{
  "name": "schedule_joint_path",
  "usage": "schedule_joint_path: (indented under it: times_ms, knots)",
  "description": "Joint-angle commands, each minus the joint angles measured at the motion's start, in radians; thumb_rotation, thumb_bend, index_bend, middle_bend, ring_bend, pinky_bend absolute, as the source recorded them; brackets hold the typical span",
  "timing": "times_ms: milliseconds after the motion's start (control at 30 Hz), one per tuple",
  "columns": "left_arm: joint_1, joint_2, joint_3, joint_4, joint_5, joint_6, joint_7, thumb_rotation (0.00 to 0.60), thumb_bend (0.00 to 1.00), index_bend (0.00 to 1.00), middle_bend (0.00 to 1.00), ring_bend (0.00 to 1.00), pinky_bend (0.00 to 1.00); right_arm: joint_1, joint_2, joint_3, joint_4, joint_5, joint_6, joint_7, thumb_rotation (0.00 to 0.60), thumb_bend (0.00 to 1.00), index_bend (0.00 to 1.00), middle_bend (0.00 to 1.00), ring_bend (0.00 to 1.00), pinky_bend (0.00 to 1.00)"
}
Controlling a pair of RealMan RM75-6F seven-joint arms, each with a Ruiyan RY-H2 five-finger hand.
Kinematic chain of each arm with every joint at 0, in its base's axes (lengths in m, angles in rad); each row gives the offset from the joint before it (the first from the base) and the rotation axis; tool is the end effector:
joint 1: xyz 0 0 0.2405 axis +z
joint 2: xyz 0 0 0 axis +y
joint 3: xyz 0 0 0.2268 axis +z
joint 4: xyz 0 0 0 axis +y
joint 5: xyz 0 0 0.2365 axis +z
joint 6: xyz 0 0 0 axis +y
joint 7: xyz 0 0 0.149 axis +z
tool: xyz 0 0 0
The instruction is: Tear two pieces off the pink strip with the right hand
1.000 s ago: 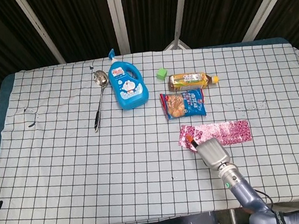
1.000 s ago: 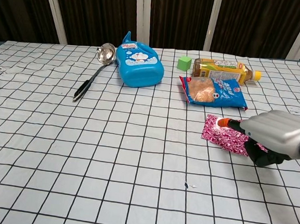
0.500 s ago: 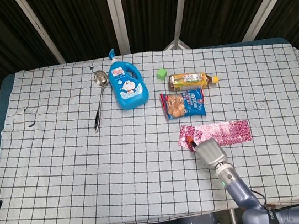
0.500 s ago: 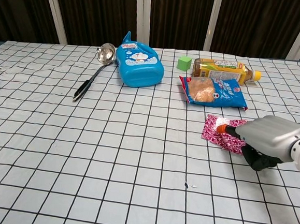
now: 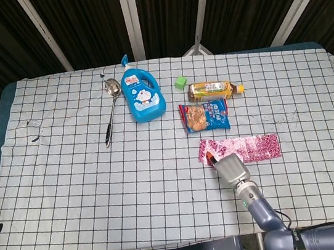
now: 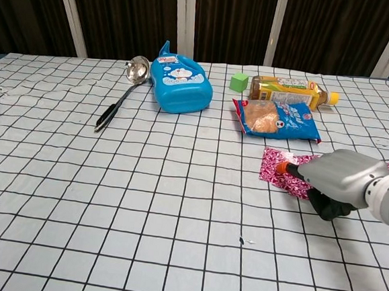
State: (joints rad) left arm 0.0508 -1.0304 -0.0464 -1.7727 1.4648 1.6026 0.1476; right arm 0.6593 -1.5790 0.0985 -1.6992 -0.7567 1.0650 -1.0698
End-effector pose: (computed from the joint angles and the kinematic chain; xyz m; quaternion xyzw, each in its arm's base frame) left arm -0.2903 0.1441 0.1499 -0.5511 -0.3794 -0.3472 0.6571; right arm -0.1466 -0.2659 -0.0697 0.8077 -0.3163 0.1563 0.4724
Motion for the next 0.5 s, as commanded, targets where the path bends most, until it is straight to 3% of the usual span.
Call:
schedule_joint_path:
  times_ms: [33, 500]
  knots:
    - [0.0, 0.001, 0.0, 0.0, 0.0, 0.0, -0.002, 0.6, 0.28, 0.15, 0.0, 0.0, 0.08, 0.022, -0.006, -0.003, -0.021, 0.024, 0.024, -0.026, 0.6, 0.84, 0.09, 0.84, 0.88, 0.71]
    - [-0.001, 0.006, 0.002, 0.001, -0.001, -0.002, -0.012, 0.6, 0.28, 0.15, 0.0, 0.0, 0.08, 0.098, -0.059, -0.016, -0.059, 0.109, 0.092, -0.096, 0.6, 0.84, 0.09, 0.84, 0.88, 0.71]
